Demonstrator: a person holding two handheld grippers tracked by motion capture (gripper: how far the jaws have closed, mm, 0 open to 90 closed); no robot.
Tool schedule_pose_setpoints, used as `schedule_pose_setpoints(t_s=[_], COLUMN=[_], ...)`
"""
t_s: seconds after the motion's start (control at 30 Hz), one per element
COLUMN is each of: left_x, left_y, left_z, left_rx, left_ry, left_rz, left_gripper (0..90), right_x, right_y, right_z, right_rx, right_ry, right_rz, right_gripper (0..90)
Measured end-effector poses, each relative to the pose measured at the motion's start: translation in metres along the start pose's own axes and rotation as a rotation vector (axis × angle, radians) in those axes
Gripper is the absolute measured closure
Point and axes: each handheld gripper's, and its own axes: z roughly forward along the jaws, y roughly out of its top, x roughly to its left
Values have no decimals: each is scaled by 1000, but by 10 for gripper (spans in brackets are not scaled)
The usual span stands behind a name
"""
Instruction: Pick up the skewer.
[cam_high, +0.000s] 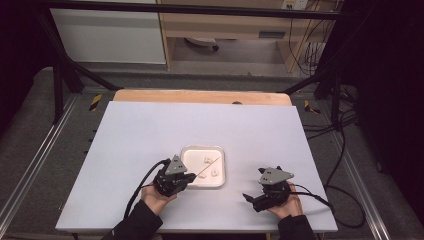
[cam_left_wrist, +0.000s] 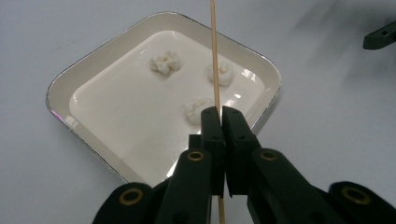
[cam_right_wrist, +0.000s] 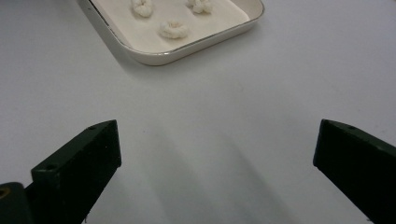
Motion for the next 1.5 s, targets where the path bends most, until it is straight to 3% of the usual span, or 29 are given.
schedule_pose_setpoints(t_s=[0.23,0.33,0.57,0.6,0.83,1.03,1.2,1.5], left_x=[-3,-5,-10,-11,-16,-25,-31,-44], left_y=[4,7,12,13,21,30,38,50], left_z=[3,5,8,9,12,16,24,37], left_rx=[19,25,39,41,46,63,87,126], left_ry=[-17,-23,-44,-45,-57,-73,-88,-116], left_rz=[18,29,54,60,74,114,131,183], left_gripper=[881,881,881,881,881,881,881,881], right_x=[5,8,13,15,22,29,32,36], right_y=[9,14,22,24,32,40,43,42], right_z=[1,4,7,7,7,5,5,11], right_rx=[23,61,84,89,86,81,72,101], right_ry=[-27,-44,-60,-70,-88,-117,-123,-118], right_rz=[-68,-118,-174,-199,-263,-353,-390,-523], right_gripper=[17,17,21,25,55,110,148,311])
